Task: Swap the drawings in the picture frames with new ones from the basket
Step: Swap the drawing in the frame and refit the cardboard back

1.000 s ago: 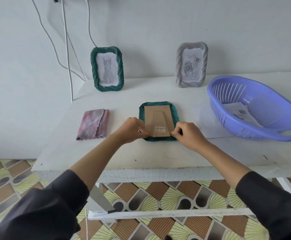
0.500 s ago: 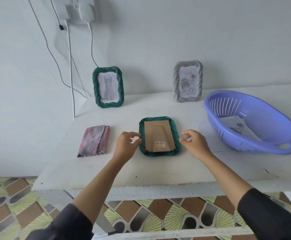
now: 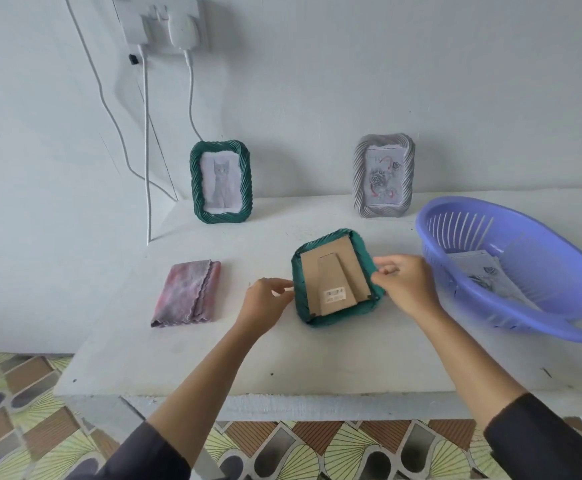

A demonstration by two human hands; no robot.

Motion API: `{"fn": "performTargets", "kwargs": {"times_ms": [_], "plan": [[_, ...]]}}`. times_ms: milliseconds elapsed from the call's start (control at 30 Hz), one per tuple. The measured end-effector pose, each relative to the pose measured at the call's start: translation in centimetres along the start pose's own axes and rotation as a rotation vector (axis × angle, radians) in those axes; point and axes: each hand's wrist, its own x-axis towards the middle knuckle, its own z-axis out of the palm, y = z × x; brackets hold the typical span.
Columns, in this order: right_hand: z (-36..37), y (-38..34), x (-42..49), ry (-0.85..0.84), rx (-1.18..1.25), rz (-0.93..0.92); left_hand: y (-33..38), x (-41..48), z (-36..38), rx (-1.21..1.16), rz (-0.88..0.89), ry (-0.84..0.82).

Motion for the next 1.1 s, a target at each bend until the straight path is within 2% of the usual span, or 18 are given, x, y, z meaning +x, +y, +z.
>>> {"fn": "performTargets", "kwargs": {"times_ms": [100, 200, 367, 533, 733, 900, 1000, 1100], "plan": [[-1.4, -1.6, 0.7, 0.051, -0.015, -0.093, 0.7, 0.5, 0.1, -0.096, -0.009, 0.023], [-1.6, -2.0, 1.0, 0.029, -0.048, -0.108, 1.5, 0.9, 0.5, -0.123, 0.006, 0.013], [-0.9, -0.7, 1.0, -0.061, -0.075, 0.002, 1.9, 2.2, 1.1, -0.043, 0.004, 0.055], [0.6, 0.7, 1.1, -0.247, -0.187, 0.157, 1.5, 4.7, 1.5, 0.124, 0.032, 0.056], [1.6, 1.3, 1.7, -0.345, -0.282, 0.217, 1.3, 6.6, 1.7, 0.263, 0.096, 0.005], [2.4, 0.0, 4.0, -0.265, -0.379, 0.149, 1.3, 7.5, 1.9, 0.287, 0.103, 0.0], [4.0, -0.5, 5.9, -0.235, -0.341, 0.026, 1.3, 7.9, 1.7, 0.281, 0.11, -0.017], [5.5, -0.1, 7.2, -0.229, -0.313, 0.008, 1.3, 8.4, 1.5, 0.26, 0.11, -0.03]]}}
